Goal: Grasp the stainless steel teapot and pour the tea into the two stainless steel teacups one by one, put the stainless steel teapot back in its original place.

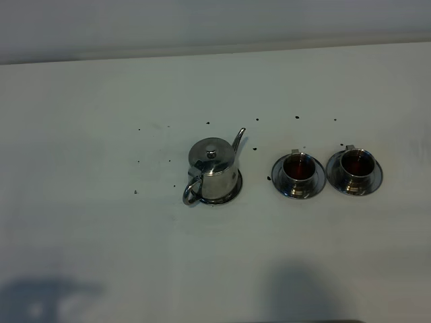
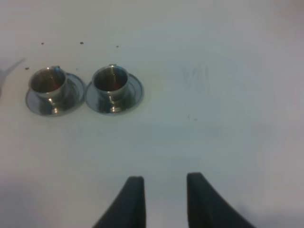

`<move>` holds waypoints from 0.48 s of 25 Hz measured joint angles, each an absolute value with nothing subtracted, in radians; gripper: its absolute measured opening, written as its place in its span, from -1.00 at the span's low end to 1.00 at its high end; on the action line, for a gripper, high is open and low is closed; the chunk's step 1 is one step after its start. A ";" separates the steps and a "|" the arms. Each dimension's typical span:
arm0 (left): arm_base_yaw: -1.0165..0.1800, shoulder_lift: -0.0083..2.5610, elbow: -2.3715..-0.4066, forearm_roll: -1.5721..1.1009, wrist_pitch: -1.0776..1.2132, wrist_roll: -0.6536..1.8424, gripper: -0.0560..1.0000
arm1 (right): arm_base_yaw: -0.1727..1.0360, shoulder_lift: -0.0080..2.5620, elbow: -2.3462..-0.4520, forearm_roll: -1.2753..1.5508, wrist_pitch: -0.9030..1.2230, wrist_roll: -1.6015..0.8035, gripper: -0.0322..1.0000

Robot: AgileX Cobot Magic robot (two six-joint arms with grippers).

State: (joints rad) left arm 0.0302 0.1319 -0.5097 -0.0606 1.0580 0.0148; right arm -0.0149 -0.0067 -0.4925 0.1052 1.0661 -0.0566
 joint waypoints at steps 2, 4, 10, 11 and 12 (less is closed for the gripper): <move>0.033 0.098 -0.510 -0.061 1.058 0.015 0.11 | -0.015 -0.007 -0.493 0.105 1.066 -0.057 -0.53; 0.034 0.065 -0.508 -0.061 1.059 0.015 0.11 | -0.015 -0.007 -0.493 0.105 1.066 -0.055 -0.53; 0.034 -0.004 -0.508 -0.061 1.059 0.017 0.11 | -0.015 -0.007 -0.493 0.105 1.066 -0.055 -0.53; 0.034 -0.005 -0.508 -0.061 1.059 0.017 0.11 | -0.015 -0.007 -0.493 0.105 1.066 -0.055 -0.53; 0.034 -0.005 -0.508 -0.061 1.059 0.017 0.11 | -0.015 -0.007 -0.493 0.105 1.066 -0.055 -0.53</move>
